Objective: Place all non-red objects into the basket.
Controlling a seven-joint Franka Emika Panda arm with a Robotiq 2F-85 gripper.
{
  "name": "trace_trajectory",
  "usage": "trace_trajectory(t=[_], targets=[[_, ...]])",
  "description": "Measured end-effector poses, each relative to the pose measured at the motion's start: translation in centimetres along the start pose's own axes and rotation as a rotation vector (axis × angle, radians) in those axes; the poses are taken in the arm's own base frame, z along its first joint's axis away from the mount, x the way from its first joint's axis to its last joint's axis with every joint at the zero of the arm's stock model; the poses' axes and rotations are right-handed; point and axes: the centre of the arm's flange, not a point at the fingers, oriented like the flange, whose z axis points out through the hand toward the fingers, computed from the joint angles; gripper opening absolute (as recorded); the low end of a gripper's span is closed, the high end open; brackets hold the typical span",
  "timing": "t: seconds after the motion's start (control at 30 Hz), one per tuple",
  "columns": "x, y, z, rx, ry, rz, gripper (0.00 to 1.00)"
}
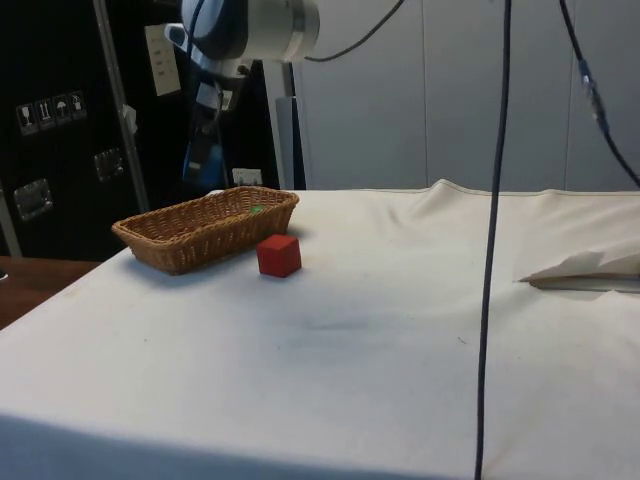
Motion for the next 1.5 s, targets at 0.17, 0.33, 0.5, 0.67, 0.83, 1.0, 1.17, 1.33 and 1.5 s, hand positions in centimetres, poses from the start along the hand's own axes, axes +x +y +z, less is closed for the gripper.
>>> trace_trajectory(t=[0.17,0.33,0.5,0.67,0.83,1.0,1.17,1.33,1.5], targets=[[0.1,0.7,1.5,-0.033,0.004,0.003,0.02],[0.1,1.2,2.4,-0.052,0.007,0.006,0.02],[0.0,1.8,3.7,-0.078,0.007,0.007,0.02],[-0.5,2.5,5.5,-0.1,0.002,0.018,0.02],[-1.0,2.8,6.3,-0.112,-0.003,0.025,0.02],[-2.2,2.5,8.2,-0.124,-0.02,0.033,0.02],[-2.6,2.5,9.2,-0.124,-0.027,0.043,0.02],[-2.5,2.5,9.4,-0.125,-0.026,0.043,0.18],[-2.5,2.6,9.4,-0.126,-0.026,0.045,0.81]])
